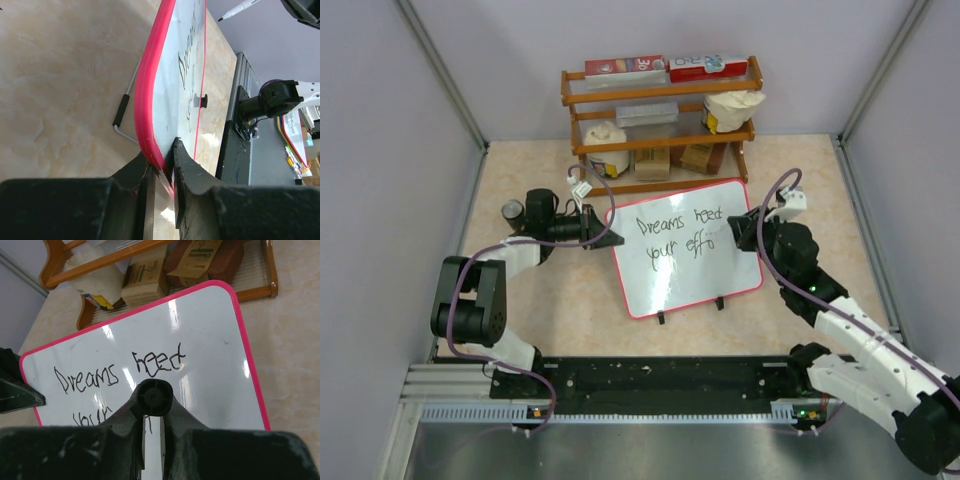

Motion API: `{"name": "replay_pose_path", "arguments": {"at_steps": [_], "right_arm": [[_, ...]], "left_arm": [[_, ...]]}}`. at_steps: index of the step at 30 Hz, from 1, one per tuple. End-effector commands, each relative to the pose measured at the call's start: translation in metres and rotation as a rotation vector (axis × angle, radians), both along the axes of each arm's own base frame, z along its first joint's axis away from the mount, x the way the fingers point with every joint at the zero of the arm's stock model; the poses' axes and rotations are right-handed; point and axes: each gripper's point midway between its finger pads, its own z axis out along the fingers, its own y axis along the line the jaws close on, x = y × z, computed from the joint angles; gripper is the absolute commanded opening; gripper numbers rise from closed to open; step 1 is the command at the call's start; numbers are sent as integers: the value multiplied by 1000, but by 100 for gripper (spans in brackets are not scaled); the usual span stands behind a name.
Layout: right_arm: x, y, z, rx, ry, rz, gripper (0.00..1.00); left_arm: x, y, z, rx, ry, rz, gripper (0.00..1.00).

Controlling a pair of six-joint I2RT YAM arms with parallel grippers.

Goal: Write a sentence on the whiteboard

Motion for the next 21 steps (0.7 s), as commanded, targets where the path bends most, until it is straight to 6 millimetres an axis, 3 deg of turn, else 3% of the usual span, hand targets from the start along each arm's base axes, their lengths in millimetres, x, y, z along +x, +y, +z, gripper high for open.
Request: {"name": "replay_pose_path", "arguments": {"at_steps": [1, 21], "right_arm": [[6, -14, 18, 2, -46, -61, 0], [13, -17, -28, -41, 61, -72, 0]], "left_arm": [[8, 4, -22, 97, -73, 38, 0], [7, 4, -24, 99, -70, 39, 0]]}}
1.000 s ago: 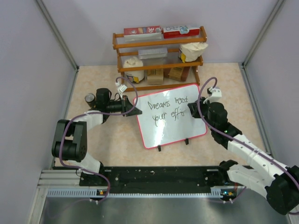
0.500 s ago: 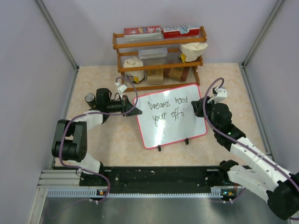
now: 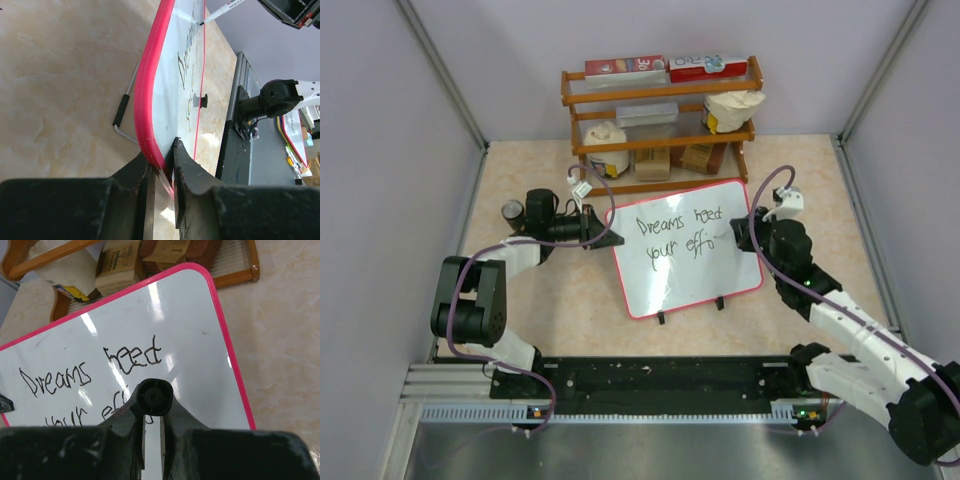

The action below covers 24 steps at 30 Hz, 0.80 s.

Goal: Write a sentence on the whiteboard

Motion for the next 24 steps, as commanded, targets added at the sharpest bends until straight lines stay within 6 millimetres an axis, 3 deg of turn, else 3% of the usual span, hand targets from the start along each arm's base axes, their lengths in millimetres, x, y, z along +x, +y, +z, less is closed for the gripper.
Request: {"name": "replay_pose_path", "arguments": {"at_steps": [1, 16, 24], "right_arm": [[0, -5, -10, -12, 18, -12, 0], [-20, -9, -36, -23, 68, 14, 0], [-10, -10, -21, -13, 30, -18, 0]], "left_arm": [[7, 4, -23, 98, -71, 38, 0], [7, 4, -23, 98, -73, 36, 0], [7, 4, -23, 98, -73, 36, 0]]}}
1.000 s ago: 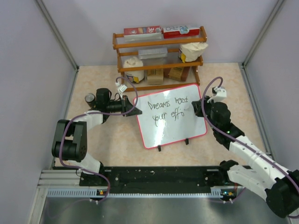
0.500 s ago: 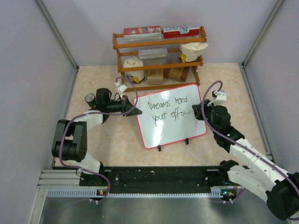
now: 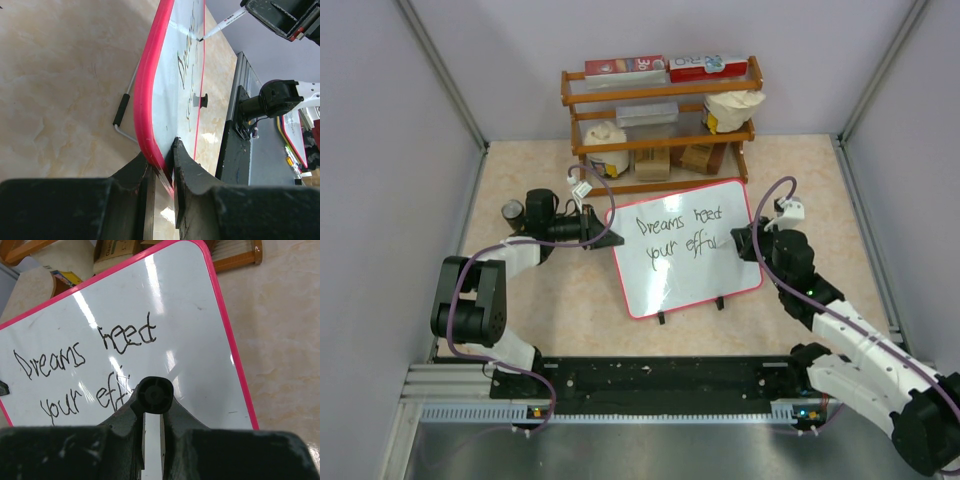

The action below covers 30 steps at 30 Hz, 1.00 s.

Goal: Write a sentence on the whiteboard

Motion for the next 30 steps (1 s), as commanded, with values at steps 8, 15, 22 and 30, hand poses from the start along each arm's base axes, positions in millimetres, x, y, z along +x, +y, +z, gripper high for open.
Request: {"name": "replay_pose_path", "arguments": {"at_steps": [8, 15, 22, 30], "right_arm": [[19, -7, 20, -1, -38, -69, 0], [24, -12, 27, 4, -55, -94, 0], [25, -14, 32, 13, -69, -104, 0], [26, -15, 32, 14, -70, -111, 0]], "left_arm": [[8, 4, -22, 98, -78, 38, 0], [7, 4, -22, 97, -76, 37, 0], [7, 4, -22, 99, -78, 38, 0], [7, 4, -22, 100, -79, 39, 0]]}}
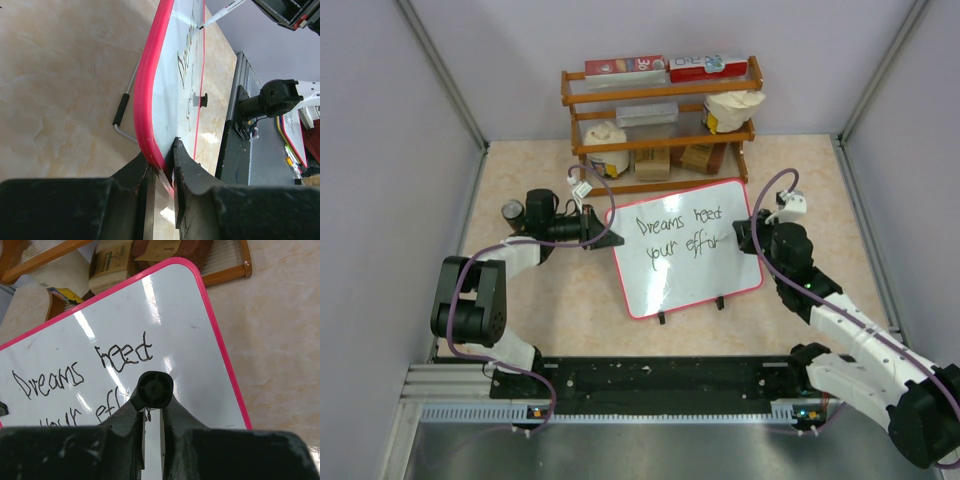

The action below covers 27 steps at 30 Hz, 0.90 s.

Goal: Write a sentence on the whiteboard

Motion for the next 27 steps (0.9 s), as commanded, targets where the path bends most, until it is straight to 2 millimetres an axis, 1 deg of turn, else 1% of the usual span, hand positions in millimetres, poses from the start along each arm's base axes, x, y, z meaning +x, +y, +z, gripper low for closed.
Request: {"name": "replay_pose_path", "arguments": {"at_steps": [1, 8, 16, 21, 27], "right_arm": [[11, -11, 22, 10, -55, -64, 0], [12, -13, 26, 12, -67, -73, 0], [6, -14, 17, -1, -42, -66, 0], [1, -15, 17, 2, -44, -58, 0], [1, -14, 21, 7, -52, -54, 0]], "left_arm": [[8, 4, -22, 101, -80, 40, 0], [7, 4, -21, 99, -80, 36, 0], [7, 4, -22, 100, -80, 37, 0], [7, 4, -21, 99, -82, 38, 0], [7, 4, -22, 100, -79, 37, 0]]}}
